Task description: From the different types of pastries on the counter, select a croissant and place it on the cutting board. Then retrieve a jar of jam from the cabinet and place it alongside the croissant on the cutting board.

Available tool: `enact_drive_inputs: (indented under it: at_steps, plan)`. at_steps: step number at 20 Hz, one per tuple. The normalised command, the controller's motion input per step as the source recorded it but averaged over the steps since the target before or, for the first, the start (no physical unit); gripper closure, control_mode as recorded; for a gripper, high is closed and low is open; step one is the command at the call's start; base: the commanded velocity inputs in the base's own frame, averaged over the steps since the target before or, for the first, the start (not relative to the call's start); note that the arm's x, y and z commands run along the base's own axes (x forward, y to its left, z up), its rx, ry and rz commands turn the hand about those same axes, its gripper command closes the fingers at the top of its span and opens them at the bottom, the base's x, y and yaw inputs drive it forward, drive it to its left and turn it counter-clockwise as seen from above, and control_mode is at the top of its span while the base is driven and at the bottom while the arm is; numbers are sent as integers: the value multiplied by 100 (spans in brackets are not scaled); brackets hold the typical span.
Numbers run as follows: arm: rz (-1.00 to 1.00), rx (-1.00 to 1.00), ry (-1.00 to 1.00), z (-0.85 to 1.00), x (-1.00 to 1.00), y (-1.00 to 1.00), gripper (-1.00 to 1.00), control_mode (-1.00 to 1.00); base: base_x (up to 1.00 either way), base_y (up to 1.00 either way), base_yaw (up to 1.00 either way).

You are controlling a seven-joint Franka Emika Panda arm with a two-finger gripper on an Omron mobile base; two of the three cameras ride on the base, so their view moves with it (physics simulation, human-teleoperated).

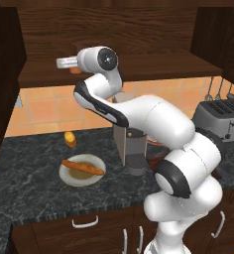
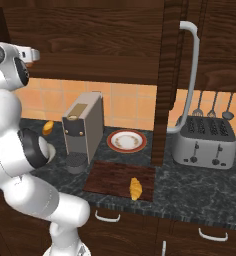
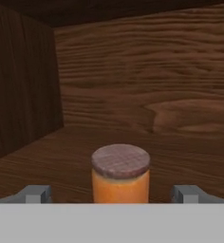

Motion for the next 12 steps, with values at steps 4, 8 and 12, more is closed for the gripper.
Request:
enact_drive_inputs:
  at_steps: [4,8,12]
  plan:
    - [0,0,0,-11,30,0,-100,-100,0,0,0]
    - [0,0,1,-11,29,11,-100,-100,0,0,0]
    - [0,-1,5,-13,19,24,-100,-100,0,0,0]
